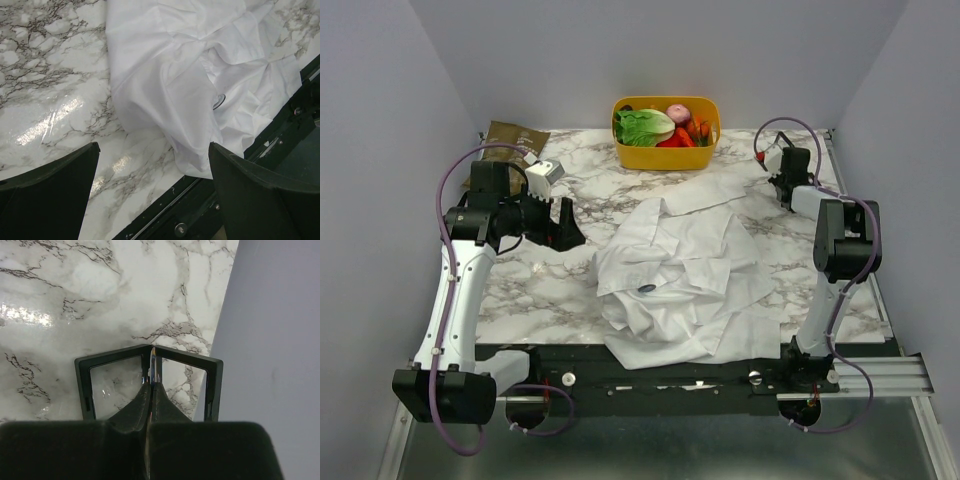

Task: Remove the brooch from the garment
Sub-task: Place the brooch in the brooch box.

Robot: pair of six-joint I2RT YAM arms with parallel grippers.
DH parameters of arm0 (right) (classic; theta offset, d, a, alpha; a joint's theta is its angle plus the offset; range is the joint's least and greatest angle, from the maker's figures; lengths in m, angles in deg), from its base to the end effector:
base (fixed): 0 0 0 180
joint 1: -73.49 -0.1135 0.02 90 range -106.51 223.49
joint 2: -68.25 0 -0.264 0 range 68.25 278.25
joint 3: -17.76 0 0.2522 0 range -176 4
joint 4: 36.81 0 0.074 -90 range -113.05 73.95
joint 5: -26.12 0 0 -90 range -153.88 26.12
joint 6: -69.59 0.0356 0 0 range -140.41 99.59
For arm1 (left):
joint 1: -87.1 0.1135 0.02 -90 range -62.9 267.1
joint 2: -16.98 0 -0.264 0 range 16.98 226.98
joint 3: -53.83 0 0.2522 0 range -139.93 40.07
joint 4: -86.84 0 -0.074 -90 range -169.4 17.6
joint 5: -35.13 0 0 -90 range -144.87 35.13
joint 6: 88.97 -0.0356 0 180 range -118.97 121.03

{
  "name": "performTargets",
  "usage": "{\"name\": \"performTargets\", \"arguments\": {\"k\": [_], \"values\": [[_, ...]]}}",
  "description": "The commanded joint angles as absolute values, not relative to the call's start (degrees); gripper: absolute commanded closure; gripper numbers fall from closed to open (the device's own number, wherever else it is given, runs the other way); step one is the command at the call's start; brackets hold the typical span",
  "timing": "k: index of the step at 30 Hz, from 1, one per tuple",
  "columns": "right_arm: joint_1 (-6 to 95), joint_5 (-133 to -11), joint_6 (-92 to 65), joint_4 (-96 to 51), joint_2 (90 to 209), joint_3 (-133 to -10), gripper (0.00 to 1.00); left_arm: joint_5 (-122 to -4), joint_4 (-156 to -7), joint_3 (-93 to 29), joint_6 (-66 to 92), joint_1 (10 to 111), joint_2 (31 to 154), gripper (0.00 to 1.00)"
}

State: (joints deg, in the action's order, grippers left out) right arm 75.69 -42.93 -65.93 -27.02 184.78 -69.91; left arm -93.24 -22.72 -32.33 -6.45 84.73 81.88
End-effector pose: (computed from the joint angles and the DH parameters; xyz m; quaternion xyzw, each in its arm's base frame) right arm 0.4417 -0.0297 0.1610 -0.2539 0.8527 -0.3222 0.3234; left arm 0.2086 -0.0307 0.3669 0.1902 0.8721 -0.2930 0.3428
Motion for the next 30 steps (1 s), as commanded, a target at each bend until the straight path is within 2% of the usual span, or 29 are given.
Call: {"name": "performTargets", "arguments": {"k": [1,16,30], "values": [[75.95,-42.52,-66.11,-28.41,186.46,-70.80,0.94,-93.01,-23.68,-31.65,-7.05,84.56,81.58,0.01],[76.48,-44.37,-66.03,-27.80,184.00,-68.77,0.91,-93.36,-23.94,-31.30,-6.96,84.56,81.31,0.01],[76.48,-47.53,-64.09,-24.72,181.62,-68.16,0.95,-93.45,-24.03,-31.39,-6.61,84.56,81.40,0.01]]}}
